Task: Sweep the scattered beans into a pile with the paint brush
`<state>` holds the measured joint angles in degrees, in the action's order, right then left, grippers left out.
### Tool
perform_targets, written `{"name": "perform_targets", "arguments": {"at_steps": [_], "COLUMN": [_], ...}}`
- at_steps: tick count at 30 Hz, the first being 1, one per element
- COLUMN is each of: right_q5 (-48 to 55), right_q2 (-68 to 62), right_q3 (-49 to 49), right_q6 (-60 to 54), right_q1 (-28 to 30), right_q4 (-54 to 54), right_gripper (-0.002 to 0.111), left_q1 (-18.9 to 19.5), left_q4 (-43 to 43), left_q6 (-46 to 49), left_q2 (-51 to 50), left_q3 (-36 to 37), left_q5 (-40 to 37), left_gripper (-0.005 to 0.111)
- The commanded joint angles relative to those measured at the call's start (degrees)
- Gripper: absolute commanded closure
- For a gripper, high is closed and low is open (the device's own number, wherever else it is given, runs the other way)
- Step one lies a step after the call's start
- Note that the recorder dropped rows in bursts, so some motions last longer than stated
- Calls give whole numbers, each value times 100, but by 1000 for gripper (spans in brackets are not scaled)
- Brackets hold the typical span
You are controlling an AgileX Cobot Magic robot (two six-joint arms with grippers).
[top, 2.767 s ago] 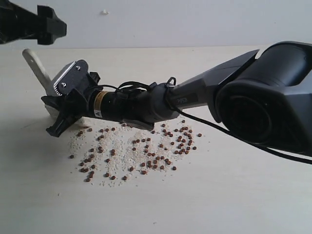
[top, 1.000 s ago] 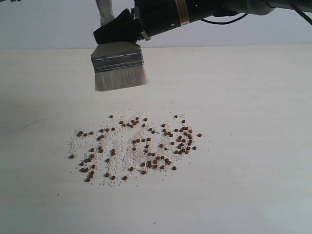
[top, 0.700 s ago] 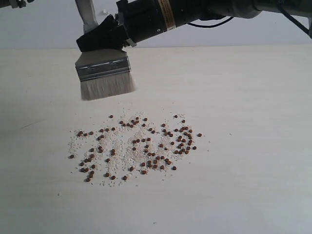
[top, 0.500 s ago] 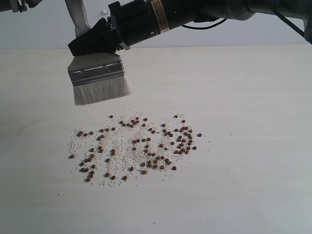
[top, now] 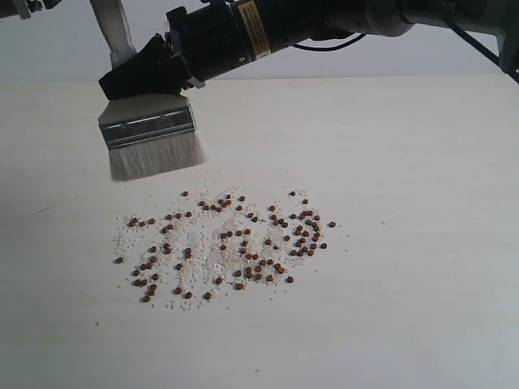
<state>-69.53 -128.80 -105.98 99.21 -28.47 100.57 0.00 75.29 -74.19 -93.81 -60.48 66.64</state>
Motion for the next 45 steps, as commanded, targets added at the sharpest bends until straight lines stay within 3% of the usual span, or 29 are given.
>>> {"name": "perform_targets", "arguments": {"at_steps": [1, 5, 7, 13, 16, 25, 28, 30, 31, 33, 34, 36, 37, 39, 40, 42, 45], "right_q5": [-43, -43, -43, -43, -43, -43, -43, -43, -43, -43, -43, -43, -43, 215, 564, 2095, 3307], "right_q2": [79, 79, 85, 179, 239, 283, 283, 283, 283, 283, 283, 283, 283, 283, 283, 318, 354], "right_q3": [-12, -12, -25, -25, -25, -25, -25, -25, -25, -25, -25, -25, -25, -25, -25, -25, -9], "right_q6": [10, 26, 26, -10, -60, -507, -507, -507, -507, -507, -507, -507, -507, -507, -507, -492, -115], "right_q1": [-21, -14, -14, 12, 21, 21, 21, 11, 11, 11, 11, 11, 11, 11, 11, 11, 23], "right_q4": [-62, -62, -62, -245, -417, -1145, -1293, -1307, -1319, -1333, -1333, -1333, -1333, -1333, -1279, -546, -62], "right_gripper": [108, 101, 92, 49, 41, 53, 76, 102, 108, 108, 108, 108, 108, 108, 108, 108, 108], "left_q1": [-3, -3, -3, -3, -3, -3, -3, -3, -3, -3, -3, -3, -3, -3, -3, 7, 7], "left_q4": [82, 92, 92, 92, 92, 44, 44, 44, 44, 44, 44, 44, -9, -98, -190, -184, -9], "left_q6": [14, -70, -111, -250, -269, -255, -255, -255, -247, -260, -268, -268, -268, -268, -268, -268, -268], "left_q2": [10, 10, 10, 10, 10, 10, 10, 10, 10, 10, 10, 10, 10, 10, 10, 33, 127], "left_q3": [-22, -22, -22, -22, -22, -22, -22, -22, -22, -22, -22, -22, -22, -22, -22, -22, -22], "left_q5": [-14, 27, 110, 277, 277, 277, 277, 277, 277, 277, 277, 277, 277, 277, 277, 256, -58], "left_gripper": [107, 107, 107, 107, 107, 107, 107, 107, 107, 105, 102, 85, 58, 20, 12, 13, 39]}}
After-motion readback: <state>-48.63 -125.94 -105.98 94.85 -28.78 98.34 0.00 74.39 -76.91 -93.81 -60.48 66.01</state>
